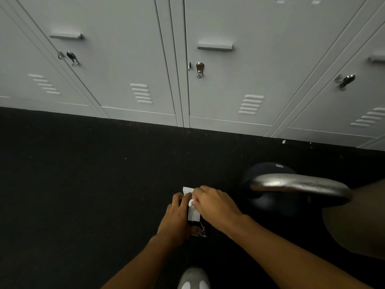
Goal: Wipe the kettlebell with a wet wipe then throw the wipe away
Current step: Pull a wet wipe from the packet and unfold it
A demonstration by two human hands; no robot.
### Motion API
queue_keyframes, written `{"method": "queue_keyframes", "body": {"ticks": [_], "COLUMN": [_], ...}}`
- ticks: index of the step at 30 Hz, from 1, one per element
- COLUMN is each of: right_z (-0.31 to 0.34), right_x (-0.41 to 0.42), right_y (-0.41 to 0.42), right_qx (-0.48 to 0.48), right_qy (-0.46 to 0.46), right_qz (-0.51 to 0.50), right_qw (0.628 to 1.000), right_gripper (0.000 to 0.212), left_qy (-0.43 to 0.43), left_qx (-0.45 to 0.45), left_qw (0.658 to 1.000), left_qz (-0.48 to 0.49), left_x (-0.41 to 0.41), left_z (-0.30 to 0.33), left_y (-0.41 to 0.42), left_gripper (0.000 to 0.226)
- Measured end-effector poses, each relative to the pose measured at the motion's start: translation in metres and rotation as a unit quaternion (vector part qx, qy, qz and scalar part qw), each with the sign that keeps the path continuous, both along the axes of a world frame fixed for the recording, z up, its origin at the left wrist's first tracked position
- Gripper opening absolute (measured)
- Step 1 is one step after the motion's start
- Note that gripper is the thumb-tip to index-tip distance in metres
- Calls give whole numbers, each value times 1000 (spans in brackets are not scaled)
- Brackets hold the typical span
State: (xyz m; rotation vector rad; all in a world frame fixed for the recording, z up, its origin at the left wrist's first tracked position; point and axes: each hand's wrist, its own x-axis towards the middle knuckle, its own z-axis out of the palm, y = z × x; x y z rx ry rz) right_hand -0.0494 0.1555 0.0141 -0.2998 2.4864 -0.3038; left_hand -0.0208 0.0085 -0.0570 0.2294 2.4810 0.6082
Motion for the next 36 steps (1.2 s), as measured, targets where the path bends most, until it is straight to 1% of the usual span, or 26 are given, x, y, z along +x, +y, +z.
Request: {"method": "queue_keyframes", "body": {"ticks": [4, 5, 7, 11, 14, 16, 18, 20, 21, 23, 25, 26, 28, 30, 32, 34, 36], "right_z": [57, 71, 100, 154, 181, 199, 222, 252, 268, 304, 344, 365, 409, 448, 478, 504, 527], "right_x": [3, 5, 7, 13, 18, 19, 23, 26, 27, 30, 36, 40, 52, 67, 84, 97, 109], "right_y": [29, 36, 46, 48, 46, 50, 59, 74, 83, 101, 119, 128, 144, 157, 166, 169, 169], "right_qx": [-125, -154, -178, -193, -198, -214, -227, -231, -233, -236, -228, -222, -201, -180, -146, -106, -104], "right_qy": [4, 12, 19, 26, 31, 47, 67, 80, 84, 102, 130, 147, 182, 224, 260, 294, 337], "right_qz": [-79, -90, -96, -98, -90, -101, -116, -120, -125, -132, -137, -140, -141, -137, -123, -108, -116], "right_qw": [989, 984, 979, 976, 976, 971, 965, 962, 961, 957, 955, 954, 952, 948, 947, 944, 929], "right_gripper": [5, 5, 12, 2, 5, 4, 4, 3, 4, 12, 18, 18, 11, 11, 15, 16, 14], "left_qy": [-19, -21, -19, -19, -11, 4, 0, -3, -6, -2, 11, 24, 56, 88, 119, 126, 132], "left_qx": [-61, -72, -83, -83, -28, 33, 102, 140, 150, 168, 200, 218, 253, 283, 314, 353, 381], "left_qw": [997, 996, 995, 994, 997, 998, 993, 988, 987, 984, 978, 974, 964, 952, 939, 924, 913], "left_qz": [-41, -44, -53, -73, -75, -62, -56, -59, -62, -64, -61, -60, -59, -70, -78, -69, -59], "left_x": [-15, -21, -33, -44, -44, -44, -40, -37, -37, -37, -36, -35, -28, -19, -7, 5, 16], "left_z": [30, 42, 72, 135, 164, 182, 213, 251, 271, 314, 361, 384, 431, 472, 507, 535, 555], "left_y": [-15, -19, -23, -8, 5, 6, 7, 10, 12, 18, 25, 29, 35, 41, 48, 55, 61], "left_gripper": [120, 120, 118, 116, 112, 102, 78, 45, 32, 19, 14, 13, 13, 17, 20, 22, 23]}}
